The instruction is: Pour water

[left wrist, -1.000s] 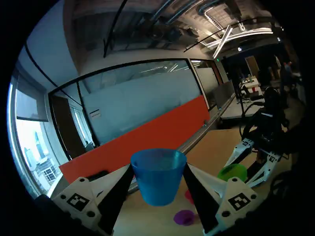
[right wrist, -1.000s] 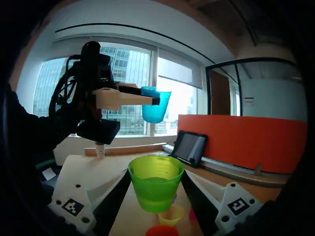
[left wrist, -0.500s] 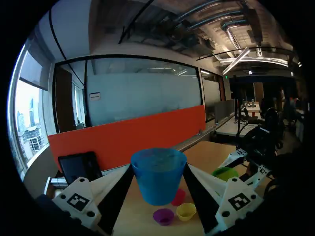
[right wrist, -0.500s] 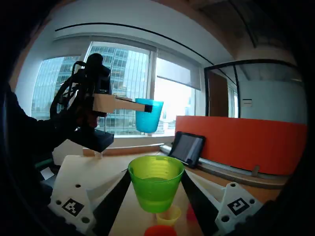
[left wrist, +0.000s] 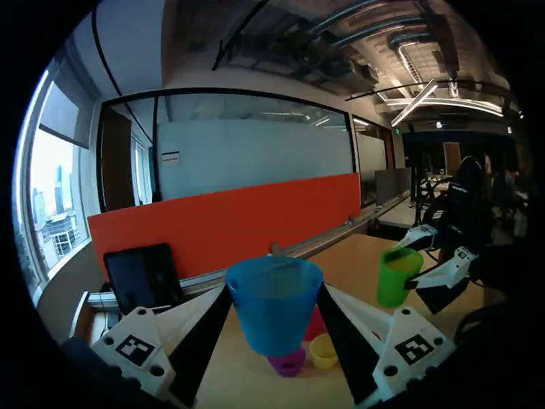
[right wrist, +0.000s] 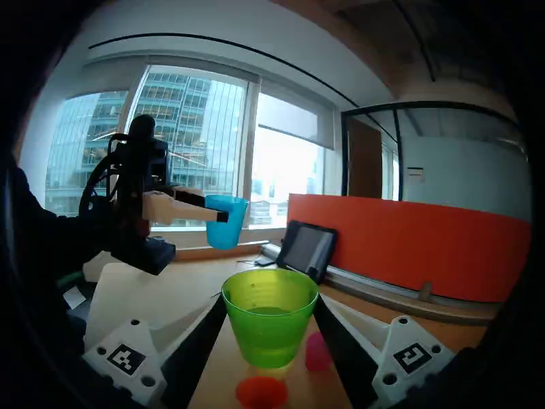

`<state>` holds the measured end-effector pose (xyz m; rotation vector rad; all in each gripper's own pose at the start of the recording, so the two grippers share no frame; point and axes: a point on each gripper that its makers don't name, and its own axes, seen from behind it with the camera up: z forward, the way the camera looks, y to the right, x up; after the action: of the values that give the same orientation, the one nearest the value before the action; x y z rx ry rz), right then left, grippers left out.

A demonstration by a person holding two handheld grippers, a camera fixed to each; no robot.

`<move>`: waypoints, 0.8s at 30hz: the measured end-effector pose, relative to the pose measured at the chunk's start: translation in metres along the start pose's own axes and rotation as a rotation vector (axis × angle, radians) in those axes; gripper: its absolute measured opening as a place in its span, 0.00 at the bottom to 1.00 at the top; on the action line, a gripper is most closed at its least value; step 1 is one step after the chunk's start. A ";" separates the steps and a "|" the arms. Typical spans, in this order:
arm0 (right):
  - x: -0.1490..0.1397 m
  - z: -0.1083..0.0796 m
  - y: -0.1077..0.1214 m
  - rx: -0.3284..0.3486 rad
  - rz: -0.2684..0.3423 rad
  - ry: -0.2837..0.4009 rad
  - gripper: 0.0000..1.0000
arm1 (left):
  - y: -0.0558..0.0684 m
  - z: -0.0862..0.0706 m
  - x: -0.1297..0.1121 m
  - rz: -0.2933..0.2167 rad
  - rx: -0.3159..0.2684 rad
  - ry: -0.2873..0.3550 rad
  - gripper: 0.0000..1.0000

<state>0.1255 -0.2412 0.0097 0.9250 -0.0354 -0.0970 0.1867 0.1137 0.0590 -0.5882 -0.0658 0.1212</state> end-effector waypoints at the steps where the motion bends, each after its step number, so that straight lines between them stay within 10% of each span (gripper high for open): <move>1: 0.000 -0.003 0.003 -0.009 0.001 -0.002 0.90 | 0.000 -0.001 -0.004 0.001 0.002 -0.001 0.86; 24: -0.015 -0.052 0.049 -0.130 0.002 -0.054 0.90 | 0.014 -0.014 -0.061 0.046 0.003 -0.047 0.86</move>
<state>0.1181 -0.1687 0.0176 0.7922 -0.0788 -0.1208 0.1260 0.1092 0.0375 -0.5839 -0.0976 0.1794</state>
